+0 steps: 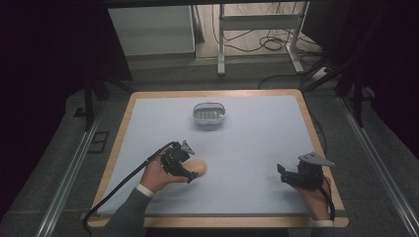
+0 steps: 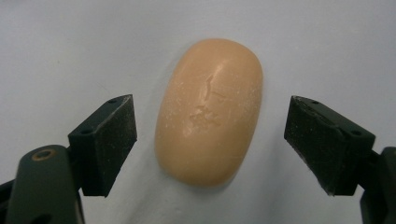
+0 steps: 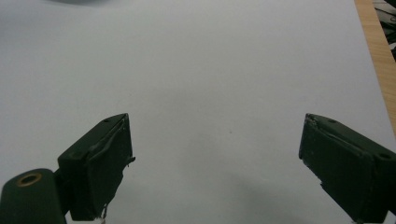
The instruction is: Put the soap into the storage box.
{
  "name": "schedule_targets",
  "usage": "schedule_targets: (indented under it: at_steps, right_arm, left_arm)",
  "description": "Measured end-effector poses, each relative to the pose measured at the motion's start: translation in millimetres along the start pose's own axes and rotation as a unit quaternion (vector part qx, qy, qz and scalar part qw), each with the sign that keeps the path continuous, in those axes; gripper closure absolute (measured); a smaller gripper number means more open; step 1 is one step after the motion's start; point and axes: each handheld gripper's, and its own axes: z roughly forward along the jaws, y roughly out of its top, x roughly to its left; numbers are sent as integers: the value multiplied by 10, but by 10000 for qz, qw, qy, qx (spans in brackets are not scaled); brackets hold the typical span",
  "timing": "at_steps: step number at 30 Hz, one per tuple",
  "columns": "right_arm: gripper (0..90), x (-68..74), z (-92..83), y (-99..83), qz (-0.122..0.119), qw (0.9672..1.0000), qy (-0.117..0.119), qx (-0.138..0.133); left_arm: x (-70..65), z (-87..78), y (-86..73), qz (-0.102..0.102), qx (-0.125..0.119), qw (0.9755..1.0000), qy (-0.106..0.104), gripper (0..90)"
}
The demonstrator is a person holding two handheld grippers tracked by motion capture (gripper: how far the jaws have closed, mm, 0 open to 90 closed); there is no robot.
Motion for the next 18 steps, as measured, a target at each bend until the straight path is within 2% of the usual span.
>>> schedule_targets:
  at_steps: [7, 10, 18]
  right_arm:
    - [95, 8, 1, 2, -13, 10000, -33, 7]
    - [95, 15, 5, 3, -13, 10000, -46, 15]
    - [95, 8, 3, 1, -22, 10000, -53, 20]
  left_arm:
    - [7, 92, 7, 86, 11, 9999, -146, 181]
    - [30, 151, 10, 68, 135, 9998, -120, 191]
    - [26, 224, 10, 105, 156, 9997, -148, 231]
